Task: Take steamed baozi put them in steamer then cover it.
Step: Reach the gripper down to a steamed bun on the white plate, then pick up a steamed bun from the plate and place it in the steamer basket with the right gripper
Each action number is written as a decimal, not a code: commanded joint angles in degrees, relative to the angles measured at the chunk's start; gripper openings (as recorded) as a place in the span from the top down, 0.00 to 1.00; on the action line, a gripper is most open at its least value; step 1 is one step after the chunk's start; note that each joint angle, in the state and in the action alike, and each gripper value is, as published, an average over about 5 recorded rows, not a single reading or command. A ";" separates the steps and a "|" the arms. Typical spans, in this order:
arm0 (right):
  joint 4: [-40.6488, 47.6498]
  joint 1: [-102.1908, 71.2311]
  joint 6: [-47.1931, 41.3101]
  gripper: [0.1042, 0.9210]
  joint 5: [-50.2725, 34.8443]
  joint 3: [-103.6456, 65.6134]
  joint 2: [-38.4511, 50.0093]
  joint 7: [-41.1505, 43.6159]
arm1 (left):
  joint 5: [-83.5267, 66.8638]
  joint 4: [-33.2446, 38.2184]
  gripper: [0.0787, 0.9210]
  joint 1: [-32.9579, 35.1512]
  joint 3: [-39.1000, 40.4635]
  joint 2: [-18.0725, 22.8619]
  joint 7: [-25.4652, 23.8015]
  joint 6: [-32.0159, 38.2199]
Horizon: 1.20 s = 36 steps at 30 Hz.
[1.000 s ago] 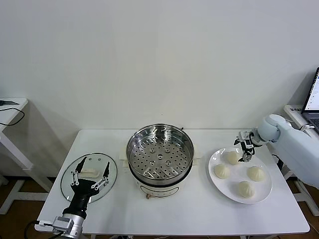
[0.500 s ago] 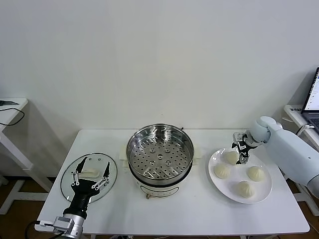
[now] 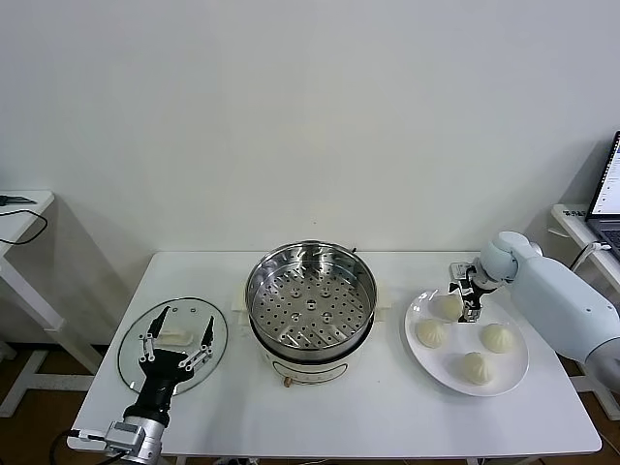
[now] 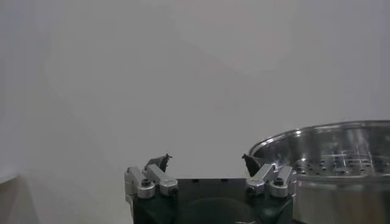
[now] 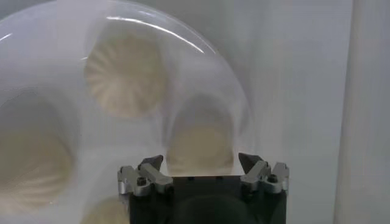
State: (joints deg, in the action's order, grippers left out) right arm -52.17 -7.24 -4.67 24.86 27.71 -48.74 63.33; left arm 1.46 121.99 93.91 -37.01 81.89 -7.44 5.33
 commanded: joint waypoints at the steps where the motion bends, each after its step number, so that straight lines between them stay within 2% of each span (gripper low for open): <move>1: 0.50 -0.20 0.09 0.18 0.68 -0.34 -0.41 -0.11 | 0.00 -0.04 0.12 -0.03 0.03 0.04 0.02 0.02; 8: 0.12 -0.14 0.35 0.30 0.79 -0.23 -0.65 -0.20 | 0.00 -0.24 0.12 -0.08 -0.04 0.01 0.02 0.09; 16: -4.05 1.20 0.49 0.33 -1.91 2.01 2.95 0.42 | -0.03 -0.37 0.12 -0.23 0.03 0.03 0.05 0.08; 23: -17.58 9.65 1.69 0.33 -11.31 10.30 13.64 2.12 | -0.03 -0.34 0.12 -0.15 0.02 -0.06 0.03 0.09; 28: -28.81 21.07 6.48 0.33 -16.25 17.97 19.48 4.79 | -0.01 0.00 0.12 -0.11 0.21 -0.16 0.11 -0.04; 32: -35.55 32.43 12.36 0.34 -18.99 25.74 20.52 7.78 | 0.06 0.51 0.12 0.28 0.17 -0.40 0.20 -0.11; 36: -38.84 44.32 21.02 0.34 -20.27 32.78 17.01 10.24 | 0.23 0.98 0.12 0.90 -0.10 -0.61 0.22 -0.02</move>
State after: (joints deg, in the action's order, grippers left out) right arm -77.75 15.66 4.77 10.52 46.42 -34.21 69.24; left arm 1.66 122.81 94.62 -37.14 81.28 -7.23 5.34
